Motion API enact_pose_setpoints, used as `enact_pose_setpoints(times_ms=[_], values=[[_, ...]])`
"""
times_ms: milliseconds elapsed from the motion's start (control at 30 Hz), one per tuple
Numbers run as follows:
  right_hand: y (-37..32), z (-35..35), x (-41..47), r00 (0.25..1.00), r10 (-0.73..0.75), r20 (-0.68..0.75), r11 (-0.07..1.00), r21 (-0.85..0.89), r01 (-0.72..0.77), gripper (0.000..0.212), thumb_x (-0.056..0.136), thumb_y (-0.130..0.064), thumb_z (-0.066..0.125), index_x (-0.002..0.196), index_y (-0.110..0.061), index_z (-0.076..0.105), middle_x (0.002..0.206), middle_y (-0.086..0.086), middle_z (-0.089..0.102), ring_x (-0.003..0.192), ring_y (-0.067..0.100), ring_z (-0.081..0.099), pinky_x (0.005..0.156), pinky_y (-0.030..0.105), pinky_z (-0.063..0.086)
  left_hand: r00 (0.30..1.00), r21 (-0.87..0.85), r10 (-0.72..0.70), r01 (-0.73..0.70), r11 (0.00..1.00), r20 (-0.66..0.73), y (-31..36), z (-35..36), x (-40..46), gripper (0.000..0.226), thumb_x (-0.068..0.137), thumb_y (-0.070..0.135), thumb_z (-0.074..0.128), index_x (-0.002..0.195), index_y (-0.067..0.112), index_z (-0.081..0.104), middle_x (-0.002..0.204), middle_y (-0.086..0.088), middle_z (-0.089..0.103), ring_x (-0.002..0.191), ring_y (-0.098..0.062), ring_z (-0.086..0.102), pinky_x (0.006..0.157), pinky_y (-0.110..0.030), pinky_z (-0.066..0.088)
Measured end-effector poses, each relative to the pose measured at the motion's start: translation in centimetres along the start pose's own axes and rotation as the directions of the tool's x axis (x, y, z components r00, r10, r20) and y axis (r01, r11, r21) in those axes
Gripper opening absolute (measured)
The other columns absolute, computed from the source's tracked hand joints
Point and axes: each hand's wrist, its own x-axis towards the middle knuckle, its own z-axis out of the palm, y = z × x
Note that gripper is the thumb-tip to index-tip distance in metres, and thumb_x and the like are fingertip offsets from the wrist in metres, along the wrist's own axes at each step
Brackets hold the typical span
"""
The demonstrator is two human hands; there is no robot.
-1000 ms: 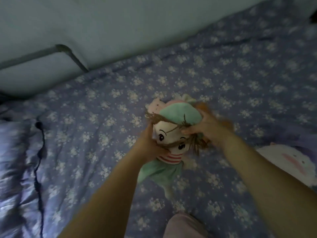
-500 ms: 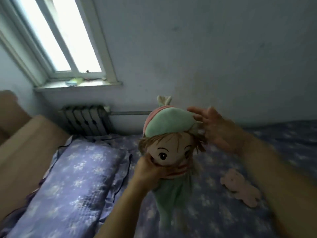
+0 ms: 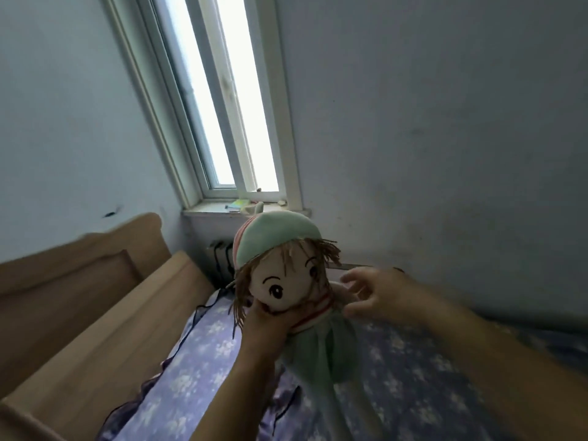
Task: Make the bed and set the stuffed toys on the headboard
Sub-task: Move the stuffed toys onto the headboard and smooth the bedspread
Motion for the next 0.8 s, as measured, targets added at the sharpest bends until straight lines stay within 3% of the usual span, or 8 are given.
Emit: enact_pose_setpoints(times_ms=[100,167,233,367,467,567,633,800], values=[[-1.2,0.5,1.1,0.995,-0.101,0.008,0.97,0.224,0.096,0.067,0.07,-0.04,0.079,0.129,-0.032,0.049,0.108,-0.016,0.058,0.097,0.002,0.055,0.075,0.009,0.044,0.997,0.007,0.001,0.0,1.0,-0.077,1.1,0.2,-0.9,0.048,0.053,0.028,0.09,0.094,0.022,0.065,0.09,0.006,0.069,0.082,-0.006,0.063,0.066,-0.023,0.055],[-2.4,1.6,2.0,0.981,-0.192,-0.021,0.939,0.287,0.19,0.051,0.071,-0.03,0.081,0.115,-0.031,0.055,0.096,-0.022,0.057,0.086,-0.006,0.053,0.062,0.001,0.04,0.989,0.007,-0.008,0.009,1.0,-0.147,1.6,-0.4,-1.5,0.059,0.042,0.039,0.089,0.093,0.023,0.065,0.092,0.004,0.07,0.083,-0.011,0.064,0.072,-0.032,0.057],[-3.7,2.9,2.7,0.971,-0.24,-0.023,0.897,0.377,0.231,0.041,0.074,-0.02,0.079,0.107,-0.03,0.055,0.092,-0.021,0.057,0.08,-0.006,0.053,0.059,0.0,0.04,0.978,0.007,-0.007,0.008,1.0,-0.21,1.9,-1.7,-2.2,0.08,0.032,0.045,0.082,0.106,0.021,0.064,0.101,0.002,0.07,0.091,-0.016,0.065,0.079,-0.035,0.056],[-7.8,5.9,4.6,0.944,-0.329,0.025,0.827,0.491,0.275,0.037,0.075,-0.004,0.076,0.096,-0.027,0.057,0.087,-0.007,0.061,0.077,0.01,0.056,0.062,0.008,0.046,0.949,0.003,-0.021,0.024,1.0,-0.314,2.0,-6.5,-3.5,0.084,0.038,0.037,0.085,0.116,0.017,0.062,0.106,0.002,0.07,0.094,-0.013,0.066,0.07,-0.022,0.054],[-11.6,8.9,5.7,0.919,-0.393,0.035,0.814,0.477,0.331,0.039,0.073,0.003,0.075,0.085,-0.03,0.058,0.076,-0.006,0.056,0.073,0.015,0.05,0.06,0.011,0.044,0.926,0.007,-0.029,0.034,0.999,-0.376,1.3,-11.2,-4.3,0.072,0.047,0.029,0.089,0.113,0.018,0.063,0.103,0.003,0.071,0.092,-0.011,0.066,0.065,-0.017,0.053],[-15.6,12.1,6.5,0.895,-0.446,0.027,0.826,0.398,0.4,0.03,0.074,-0.003,0.076,0.09,-0.021,0.059,0.072,-0.01,0.053,0.067,0.012,0.047,0.061,0.011,0.04,0.911,0.016,-0.056,0.068,0.998,-0.409,0.4,-16.2,-4.8,0.072,0.042,0.032,0.089,0.109,0.017,0.067,0.098,0.002,0.074,0.094,-0.015,0.069,0.078,-0.031,0.058],[-18.0,14.0,7.0,0.889,-0.458,0.009,0.853,0.284,0.437,0.027,0.075,-0.012,0.077,0.097,-0.018,0.062,0.075,-0.01,0.053,0.068,0.01,0.048,0.061,0.011,0.039,0.91,0.005,-0.066,0.075,0.997,-0.41,-0.4,-19.3,-4.7,0.069,0.044,0.027,0.089,0.108,0.014,0.068,0.098,0.0,0.074,0.095,-0.018,0.07,0.08,-0.034,0.058],[-25.3,19.9,9.4,0.919,-0.394,0.001,0.903,0.189,0.386,0.02,0.075,-0.02,0.076,0.088,-0.021,0.062,0.089,0.006,0.064,0.087,0.025,0.059,0.081,0.033,0.048,0.92,0.025,-0.004,0.014,1.0,-0.391,-2.6,-28.5,-3.0,0.062,0.049,0.015,0.091,0.106,0.014,0.067,0.095,0.005,0.073,0.086,-0.007,0.067,0.062,-0.012,0.052]])
